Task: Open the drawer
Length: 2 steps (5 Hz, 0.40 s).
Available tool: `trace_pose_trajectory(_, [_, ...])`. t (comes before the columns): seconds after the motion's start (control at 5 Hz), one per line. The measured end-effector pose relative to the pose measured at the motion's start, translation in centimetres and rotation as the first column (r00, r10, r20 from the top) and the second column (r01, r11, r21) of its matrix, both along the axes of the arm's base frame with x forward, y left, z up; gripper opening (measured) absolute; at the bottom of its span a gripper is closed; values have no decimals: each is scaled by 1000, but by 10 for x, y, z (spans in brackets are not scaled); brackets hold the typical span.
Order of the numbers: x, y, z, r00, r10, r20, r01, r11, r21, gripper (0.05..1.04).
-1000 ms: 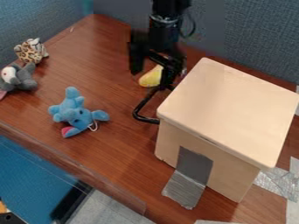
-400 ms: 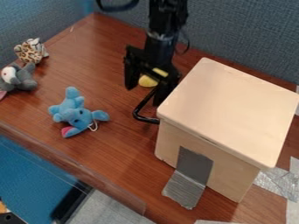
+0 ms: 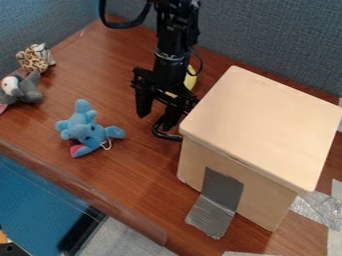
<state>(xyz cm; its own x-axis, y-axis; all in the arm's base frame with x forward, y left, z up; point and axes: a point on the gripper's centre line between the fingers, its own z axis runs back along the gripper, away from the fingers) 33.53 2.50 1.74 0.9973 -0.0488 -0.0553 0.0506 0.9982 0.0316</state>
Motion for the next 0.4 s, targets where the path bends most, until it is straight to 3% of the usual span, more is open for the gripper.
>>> trace_pose_trajectory(0.2, [0,5,0,1000,-5,1,5,1000,8,379])
trace_pose_trajectory(0.4, [0,29,3,999,32,8,-32,999,29,178])
